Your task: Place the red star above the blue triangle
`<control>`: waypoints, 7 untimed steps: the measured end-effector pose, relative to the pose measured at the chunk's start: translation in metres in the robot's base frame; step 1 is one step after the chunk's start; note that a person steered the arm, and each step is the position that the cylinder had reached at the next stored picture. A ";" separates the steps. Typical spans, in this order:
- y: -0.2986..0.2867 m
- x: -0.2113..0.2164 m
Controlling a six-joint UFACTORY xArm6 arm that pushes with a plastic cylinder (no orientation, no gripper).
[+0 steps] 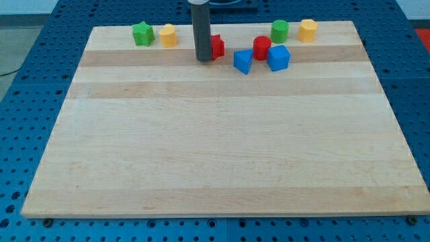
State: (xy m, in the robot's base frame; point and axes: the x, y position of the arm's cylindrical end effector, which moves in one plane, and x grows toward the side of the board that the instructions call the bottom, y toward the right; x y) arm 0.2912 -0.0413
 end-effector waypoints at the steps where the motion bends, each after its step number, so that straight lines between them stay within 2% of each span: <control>1: 0.000 -0.011; 3: -0.025 -0.012; 5: -0.026 -0.047; 7: 0.017 -0.035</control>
State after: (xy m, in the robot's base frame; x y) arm 0.2566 -0.0238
